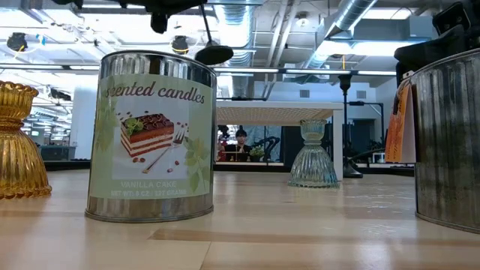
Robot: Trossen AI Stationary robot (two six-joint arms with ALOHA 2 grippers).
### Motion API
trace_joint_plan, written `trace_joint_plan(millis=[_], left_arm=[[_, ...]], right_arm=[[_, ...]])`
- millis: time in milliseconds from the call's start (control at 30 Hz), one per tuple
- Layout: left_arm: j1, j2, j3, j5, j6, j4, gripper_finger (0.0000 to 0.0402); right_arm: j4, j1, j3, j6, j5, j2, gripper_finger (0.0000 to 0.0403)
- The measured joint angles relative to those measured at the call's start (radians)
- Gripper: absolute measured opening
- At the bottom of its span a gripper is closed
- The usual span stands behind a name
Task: Pick & Place candle stick holders
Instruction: Put the left black candle holder on the shelf
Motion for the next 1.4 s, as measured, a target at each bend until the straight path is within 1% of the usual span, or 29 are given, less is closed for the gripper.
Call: trace_joint_plan(millis=[133,367,567,767,900,1400], left_arm=[[0.102,0.000,0.034,-0.006,0.036,-0.003,0.0021],[0.289,0.021,0.066,-0.006,0.025,-0.003,0.0021],[0.398,0.125,0.101,0.016,0.000,-0.003,0.0021],[0.443,0.243,0.159,0.107,-0.044,-0.001,0.0021],[0.446,0.290,0.174,0.114,-0.045,-0.009,0.0021],[0.446,0.301,0.175,0.103,-0.083,-0.115,0.0021]], right_arm=[[0.000,0.000,0.000,0.000,0.000,0.000,0.0000],[0.000,-0.001,0.000,0.000,0.000,0.000,0.0000],[0.000,-0.001,0.000,0.000,0.000,0.000,0.0000],[0.000,-0.001,0.000,0.000,0.000,0.000,0.0000],[0.000,-0.001,0.000,0.000,0.000,0.000,0.0000],[0.000,0.000,0.000,0.000,0.000,0.000,0.0000]])
